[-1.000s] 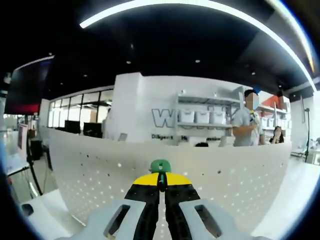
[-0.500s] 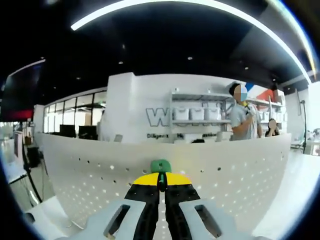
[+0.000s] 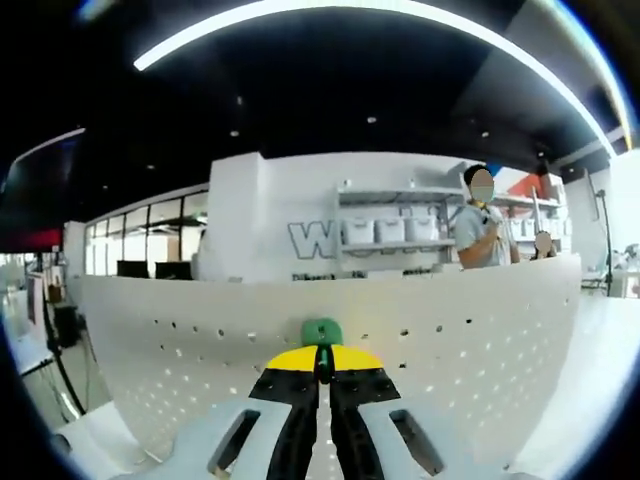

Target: Insert the hook assembly into the mounting plate slot until the hook locks in place.

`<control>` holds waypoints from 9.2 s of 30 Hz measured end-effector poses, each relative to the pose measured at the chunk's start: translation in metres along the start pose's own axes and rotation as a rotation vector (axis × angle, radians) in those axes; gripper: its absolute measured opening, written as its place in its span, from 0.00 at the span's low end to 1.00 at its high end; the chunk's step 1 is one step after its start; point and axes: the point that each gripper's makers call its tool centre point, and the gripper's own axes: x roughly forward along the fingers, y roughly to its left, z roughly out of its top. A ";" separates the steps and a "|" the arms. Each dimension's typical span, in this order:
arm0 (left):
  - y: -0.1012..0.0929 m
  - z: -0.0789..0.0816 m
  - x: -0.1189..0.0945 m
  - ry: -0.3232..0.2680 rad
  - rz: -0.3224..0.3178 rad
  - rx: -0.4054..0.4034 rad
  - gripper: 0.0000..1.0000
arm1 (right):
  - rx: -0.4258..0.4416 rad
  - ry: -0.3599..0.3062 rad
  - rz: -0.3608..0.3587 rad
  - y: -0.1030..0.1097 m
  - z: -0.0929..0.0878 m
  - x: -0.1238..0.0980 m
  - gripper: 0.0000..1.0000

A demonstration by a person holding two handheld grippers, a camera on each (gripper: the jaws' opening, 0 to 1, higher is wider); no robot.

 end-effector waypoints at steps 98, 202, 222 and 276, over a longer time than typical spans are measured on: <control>-0.038 -0.041 0.011 0.102 -0.098 0.028 0.76 | -0.021 0.514 0.342 0.003 -0.167 -0.223 0.22; -0.049 -0.114 0.226 0.414 -0.420 0.192 0.55 | -0.041 0.757 0.403 -0.007 -0.213 -0.305 0.21; -0.042 -0.126 0.243 0.442 -0.403 0.220 0.43 | -0.034 0.784 0.392 -0.008 -0.221 -0.303 0.21; -0.028 -0.106 0.208 0.478 -0.327 0.203 0.03 | -0.006 0.757 0.405 0.004 -0.214 -0.306 0.19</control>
